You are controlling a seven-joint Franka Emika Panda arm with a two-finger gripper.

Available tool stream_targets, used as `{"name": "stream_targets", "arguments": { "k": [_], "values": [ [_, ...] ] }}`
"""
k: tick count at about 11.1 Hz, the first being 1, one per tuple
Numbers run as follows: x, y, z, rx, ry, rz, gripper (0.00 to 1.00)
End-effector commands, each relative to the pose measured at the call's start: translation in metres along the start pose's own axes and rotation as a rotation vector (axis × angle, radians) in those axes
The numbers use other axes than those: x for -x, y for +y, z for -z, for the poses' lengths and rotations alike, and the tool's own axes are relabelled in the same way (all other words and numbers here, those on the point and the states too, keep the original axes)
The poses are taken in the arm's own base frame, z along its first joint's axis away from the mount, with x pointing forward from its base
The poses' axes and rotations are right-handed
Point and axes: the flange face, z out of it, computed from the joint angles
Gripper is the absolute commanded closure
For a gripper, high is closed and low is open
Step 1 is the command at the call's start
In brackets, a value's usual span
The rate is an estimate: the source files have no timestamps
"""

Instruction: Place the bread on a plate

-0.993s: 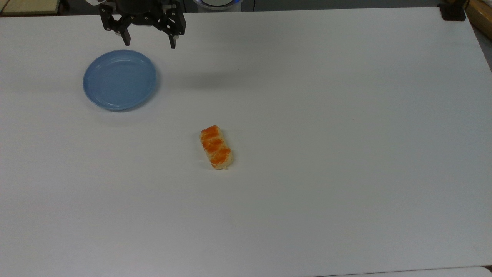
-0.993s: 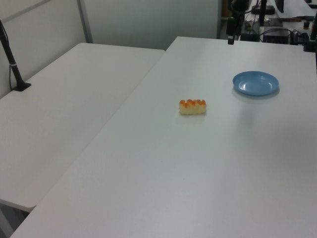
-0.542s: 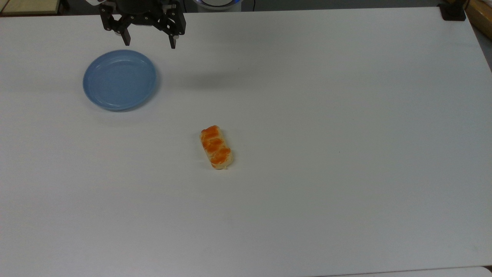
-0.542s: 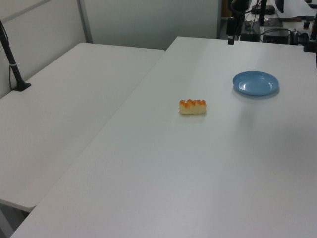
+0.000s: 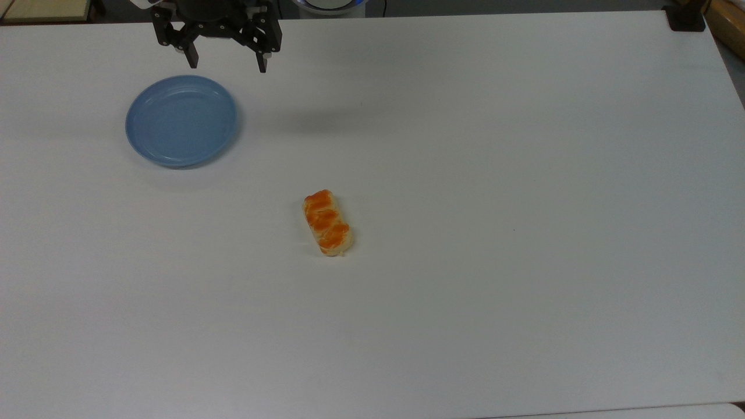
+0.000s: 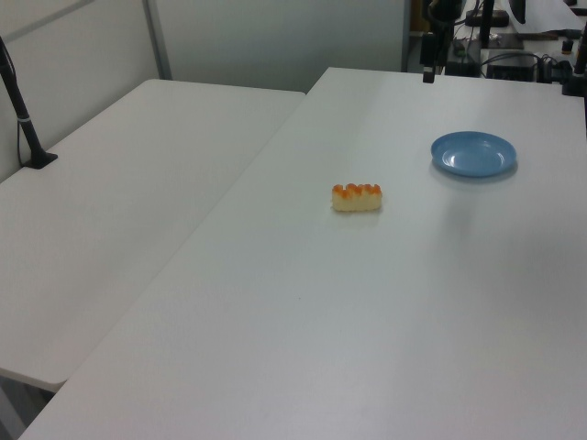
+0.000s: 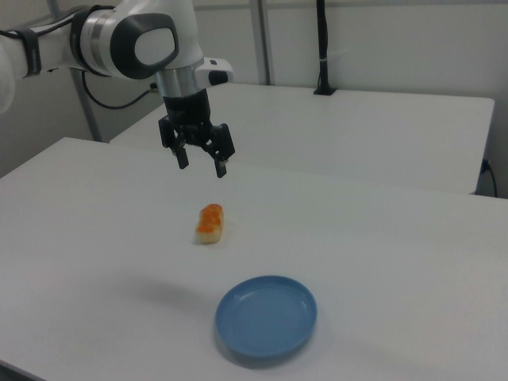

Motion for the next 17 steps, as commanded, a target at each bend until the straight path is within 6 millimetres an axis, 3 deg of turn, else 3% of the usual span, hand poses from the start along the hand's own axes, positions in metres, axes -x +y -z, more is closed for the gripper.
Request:
{"name": "stream_targets", "arguments": {
  "k": [1,4,8,10,13,17],
  "values": [
    [0.008,-0.005,0.004,-0.007,-0.014,0.009,0.00],
    [0.004,-0.005,-0.001,-0.005,-0.013,0.010,0.00],
    [-0.019,-0.042,-0.027,0.002,0.021,0.079,0.00],
    [-0.039,-0.065,-0.051,-0.002,0.055,0.113,0.00],
    [-0.065,-0.081,-0.098,-0.006,0.068,0.185,0.00],
    [-0.086,-0.112,-0.164,0.026,0.049,0.277,0.00]
  ]
}}
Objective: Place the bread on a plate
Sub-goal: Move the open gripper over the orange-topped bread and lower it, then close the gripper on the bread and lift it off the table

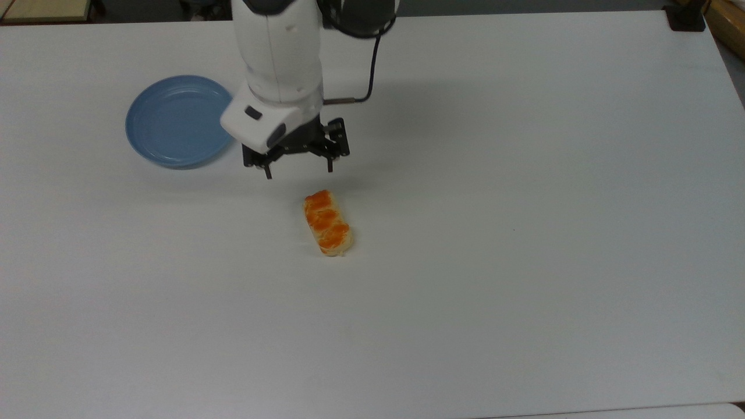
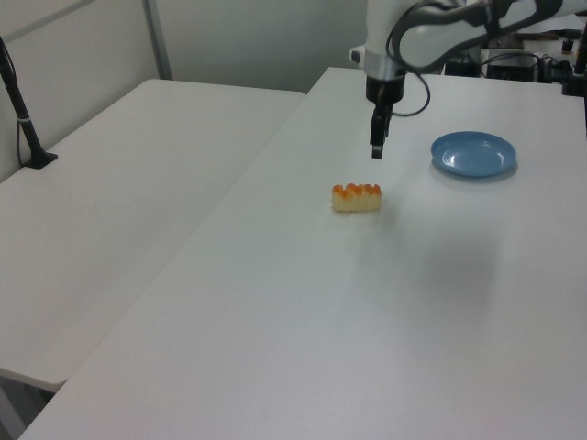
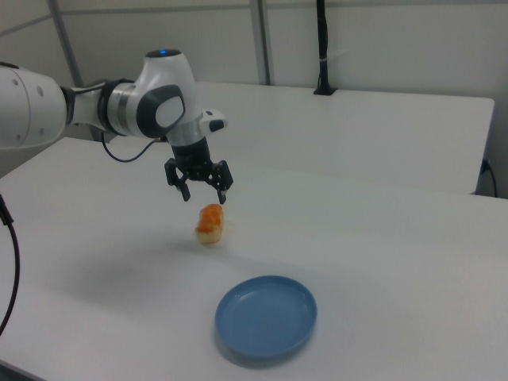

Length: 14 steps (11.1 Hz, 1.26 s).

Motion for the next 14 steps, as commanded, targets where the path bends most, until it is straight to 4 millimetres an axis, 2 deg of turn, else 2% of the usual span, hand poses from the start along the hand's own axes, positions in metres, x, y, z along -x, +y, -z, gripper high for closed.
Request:
{"name": "stream_targets", "arguments": {
  "k": [1,6,8,10,13,14],
  "values": [
    [-0.016,-0.015,-0.034,0.011,0.001,0.078,0.00],
    [-0.026,-0.034,-0.083,0.035,-0.006,0.110,0.00],
    [-0.031,-0.038,-0.093,0.044,0.014,0.111,0.02],
    [-0.033,-0.041,-0.100,0.049,0.024,0.111,0.17],
    [-0.033,-0.041,-0.103,0.051,0.026,0.113,0.56],
    [-0.033,-0.042,-0.101,0.050,0.029,0.113,0.63]
  ]
}}
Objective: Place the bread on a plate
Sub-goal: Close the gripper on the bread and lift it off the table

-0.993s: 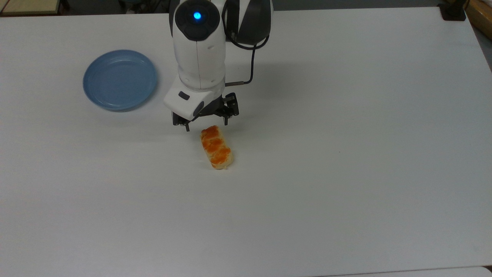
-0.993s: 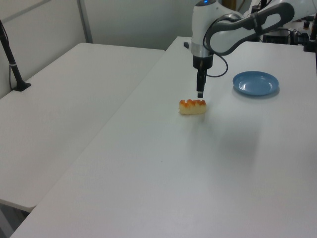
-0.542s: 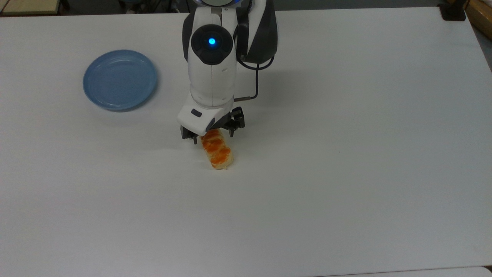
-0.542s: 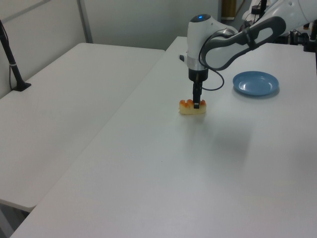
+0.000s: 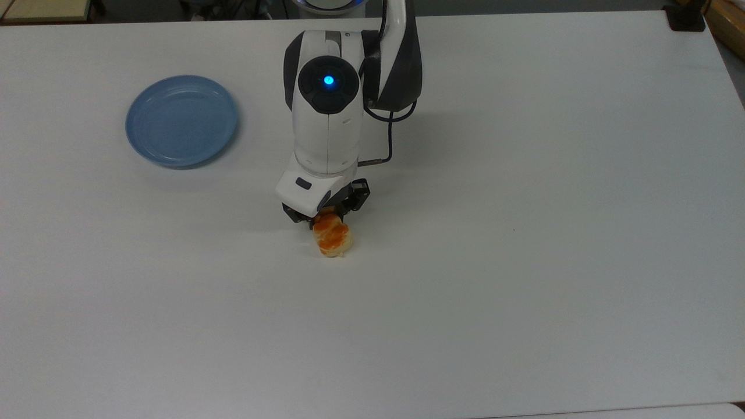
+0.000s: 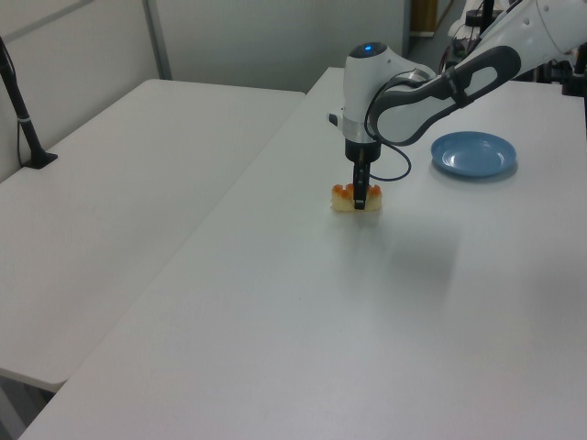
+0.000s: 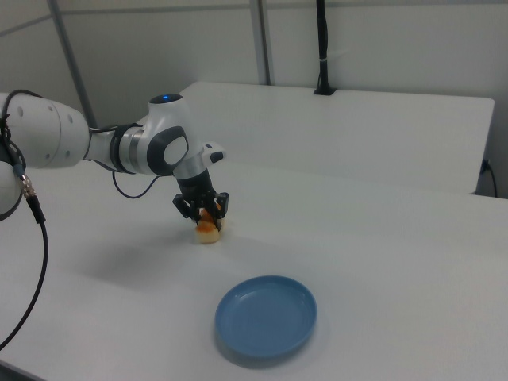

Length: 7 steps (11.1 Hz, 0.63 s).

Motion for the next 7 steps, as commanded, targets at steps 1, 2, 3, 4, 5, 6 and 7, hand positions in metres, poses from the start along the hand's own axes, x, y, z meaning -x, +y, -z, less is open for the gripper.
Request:
{"name": "stream_targets", "arguments": {
  "k": [1,2,3,4,5,6,7],
  "values": [
    [-0.004,-0.002,0.008,0.005,0.025,0.006,0.63],
    [-0.005,-0.001,0.019,0.004,0.039,0.004,0.63],
    [-0.004,0.004,0.042,0.003,0.066,0.001,0.63],
    [0.000,0.010,0.061,-0.002,0.077,-0.007,0.63],
    [0.008,0.021,0.080,-0.011,0.069,-0.013,0.63],
    [0.019,0.038,0.101,-0.019,0.062,-0.016,0.63],
    [0.030,0.049,0.119,-0.034,0.047,-0.017,0.62]
  ]
}}
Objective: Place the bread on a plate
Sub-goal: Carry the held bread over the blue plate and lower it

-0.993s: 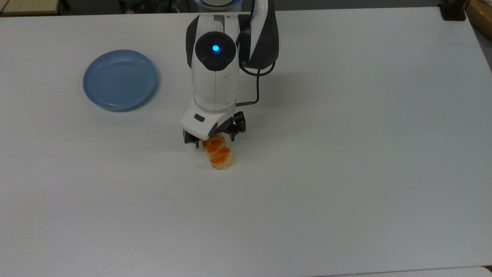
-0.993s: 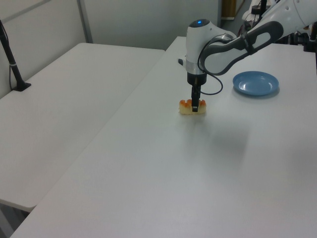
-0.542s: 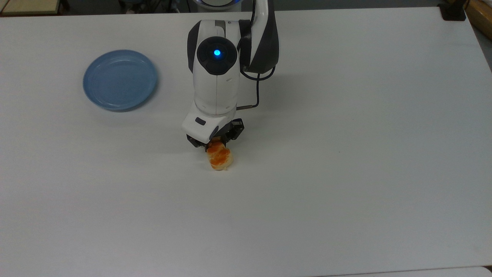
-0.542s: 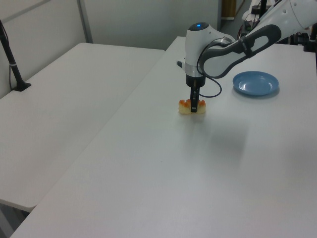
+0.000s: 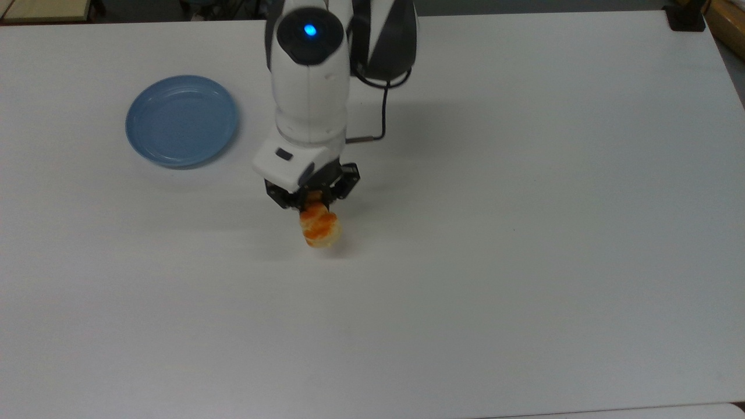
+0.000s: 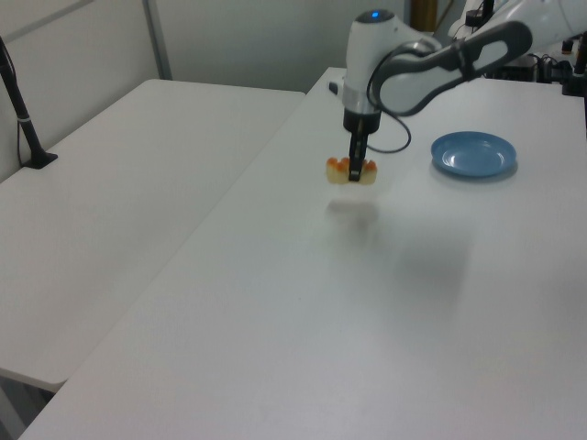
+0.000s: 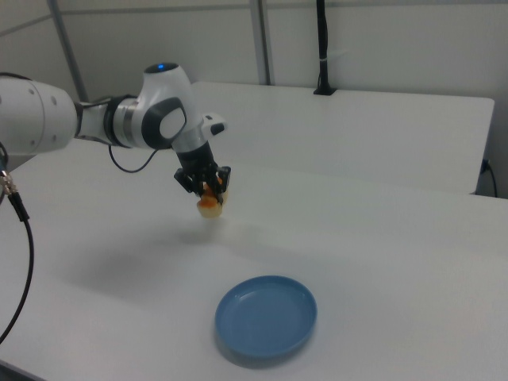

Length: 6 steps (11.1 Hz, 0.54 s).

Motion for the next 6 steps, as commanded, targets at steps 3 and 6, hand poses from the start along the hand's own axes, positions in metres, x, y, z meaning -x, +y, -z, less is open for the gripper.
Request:
{"name": "stream_targets", "arguments": {
  "k": [3,6],
  "values": [
    [0.065,0.065,0.097,-0.077,-0.050,-0.053,0.61],
    [0.098,0.103,0.109,-0.095,-0.087,-0.122,0.61]
  ]
}}
